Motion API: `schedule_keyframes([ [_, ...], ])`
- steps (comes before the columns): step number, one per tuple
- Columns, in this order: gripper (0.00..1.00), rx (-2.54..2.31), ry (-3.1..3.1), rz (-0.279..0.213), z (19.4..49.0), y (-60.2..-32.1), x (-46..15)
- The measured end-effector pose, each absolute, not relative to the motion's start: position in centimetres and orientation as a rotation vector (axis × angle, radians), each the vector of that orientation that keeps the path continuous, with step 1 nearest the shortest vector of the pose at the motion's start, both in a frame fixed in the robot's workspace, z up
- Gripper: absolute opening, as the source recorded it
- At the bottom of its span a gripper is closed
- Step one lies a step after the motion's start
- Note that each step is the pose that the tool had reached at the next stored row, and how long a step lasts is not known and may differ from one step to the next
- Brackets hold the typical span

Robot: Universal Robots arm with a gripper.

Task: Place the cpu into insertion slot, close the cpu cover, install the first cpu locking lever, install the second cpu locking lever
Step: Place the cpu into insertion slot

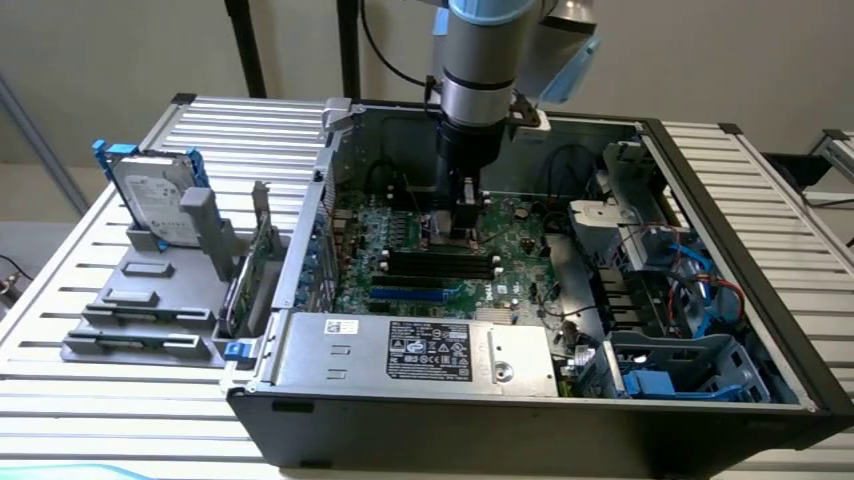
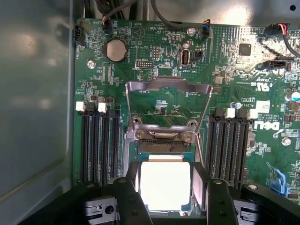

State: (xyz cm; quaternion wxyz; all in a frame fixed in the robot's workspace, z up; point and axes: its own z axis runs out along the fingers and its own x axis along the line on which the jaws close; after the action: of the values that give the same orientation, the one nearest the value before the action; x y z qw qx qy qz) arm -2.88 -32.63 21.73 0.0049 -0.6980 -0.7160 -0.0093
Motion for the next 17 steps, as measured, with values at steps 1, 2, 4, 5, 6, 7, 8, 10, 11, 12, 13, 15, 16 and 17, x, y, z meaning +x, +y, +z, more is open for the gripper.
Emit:
schedule_keyframes([
  [1, 0.54, -2.187, -2.240, -0.028, 21.58, -32.63, -2.84],
  [2, 0.54, -2.188, -2.238, -0.026, 21.43, -32.63, -2.79],
  [4, 0.54, -2.187, -2.234, -0.021, 21.27, -32.63, -2.69],
  [5, 0.54, -2.186, -2.232, -0.018, 21.22, -32.63, -2.66],
  [6, 0.54, -2.186, -2.231, -0.016, 21.22, -32.64, -2.65],
  [7, 0.54, -2.185, -2.231, -0.015, 21.21, -32.64, -2.64],
  [8, 0.54, -2.185, -2.230, -0.014, 21.20, -32.64, -2.64],
  [10, 0.54, -2.185, -2.230, -0.014, 21.18, -32.64, -2.62],
  [11, 0.54, -2.185, -2.230, -0.014, 21.15, -32.64, -2.62],
  [12, 0.54, -2.185, -2.229, -0.014, 21.11, -32.63, -2.62],
  [13, 0.54, -2.188, -2.226, -0.014, 21.08, -32.64, -2.62],
  [15, 0.54, -2.196, -2.218, -0.014, 21.01, -32.64, -2.62],
  [16, 0.54, -2.202, -2.212, -0.014, 20.98, -32.64, -2.62],
  [17, 0.54, -2.211, -2.203, -0.014, 20.94, -32.64, -2.62],
])
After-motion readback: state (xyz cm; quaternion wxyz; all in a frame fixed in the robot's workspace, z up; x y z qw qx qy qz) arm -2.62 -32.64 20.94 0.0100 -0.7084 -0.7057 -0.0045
